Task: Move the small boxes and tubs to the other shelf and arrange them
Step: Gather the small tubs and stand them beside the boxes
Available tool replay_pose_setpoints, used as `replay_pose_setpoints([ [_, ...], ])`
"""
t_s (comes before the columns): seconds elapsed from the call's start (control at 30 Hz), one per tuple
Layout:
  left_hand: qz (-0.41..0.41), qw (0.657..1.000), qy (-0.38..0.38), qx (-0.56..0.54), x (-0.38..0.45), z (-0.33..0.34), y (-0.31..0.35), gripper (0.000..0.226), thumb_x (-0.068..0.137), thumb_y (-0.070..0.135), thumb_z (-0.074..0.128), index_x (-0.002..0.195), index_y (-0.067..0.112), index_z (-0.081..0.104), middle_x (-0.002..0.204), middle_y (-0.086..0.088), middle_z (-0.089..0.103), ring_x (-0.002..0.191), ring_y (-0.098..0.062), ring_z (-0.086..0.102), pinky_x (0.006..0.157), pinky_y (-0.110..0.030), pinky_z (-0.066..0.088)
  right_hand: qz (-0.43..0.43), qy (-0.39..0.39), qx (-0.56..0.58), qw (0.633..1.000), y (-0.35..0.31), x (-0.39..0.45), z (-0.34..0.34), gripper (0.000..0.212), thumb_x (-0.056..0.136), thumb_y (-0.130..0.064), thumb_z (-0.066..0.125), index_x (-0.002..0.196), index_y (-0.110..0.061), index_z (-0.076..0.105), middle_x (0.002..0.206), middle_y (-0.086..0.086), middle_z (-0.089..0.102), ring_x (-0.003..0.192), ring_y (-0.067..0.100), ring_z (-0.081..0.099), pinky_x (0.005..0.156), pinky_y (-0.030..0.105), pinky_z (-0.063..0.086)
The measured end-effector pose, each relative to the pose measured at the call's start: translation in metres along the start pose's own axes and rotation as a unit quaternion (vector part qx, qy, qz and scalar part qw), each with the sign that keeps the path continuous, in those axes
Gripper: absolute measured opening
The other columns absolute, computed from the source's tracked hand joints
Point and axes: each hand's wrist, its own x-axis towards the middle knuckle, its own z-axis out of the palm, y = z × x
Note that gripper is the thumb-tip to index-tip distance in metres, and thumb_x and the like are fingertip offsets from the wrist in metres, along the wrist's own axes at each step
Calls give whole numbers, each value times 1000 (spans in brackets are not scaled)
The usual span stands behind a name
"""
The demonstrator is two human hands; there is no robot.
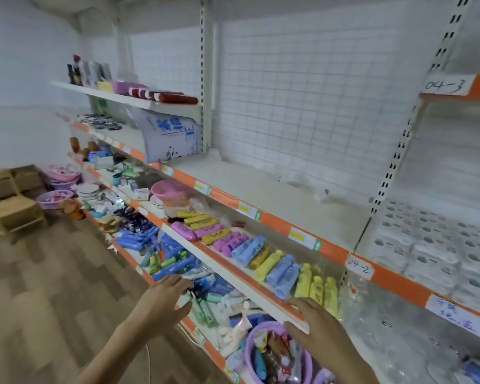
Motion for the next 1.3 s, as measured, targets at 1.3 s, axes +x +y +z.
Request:
replay_pose_setpoints([
  [1.3, 166, 950, -60, -257, 574, 45, -33, 44, 84, 29, 66, 121, 15, 48, 104, 0, 55, 92, -13, 52, 77, -19, 37, 319, 296, 40, 899, 181, 416, -105, 47, 82, -31, 63, 125, -18, 49, 128, 13, 48, 123, 28, 39, 99, 33, 31],
])
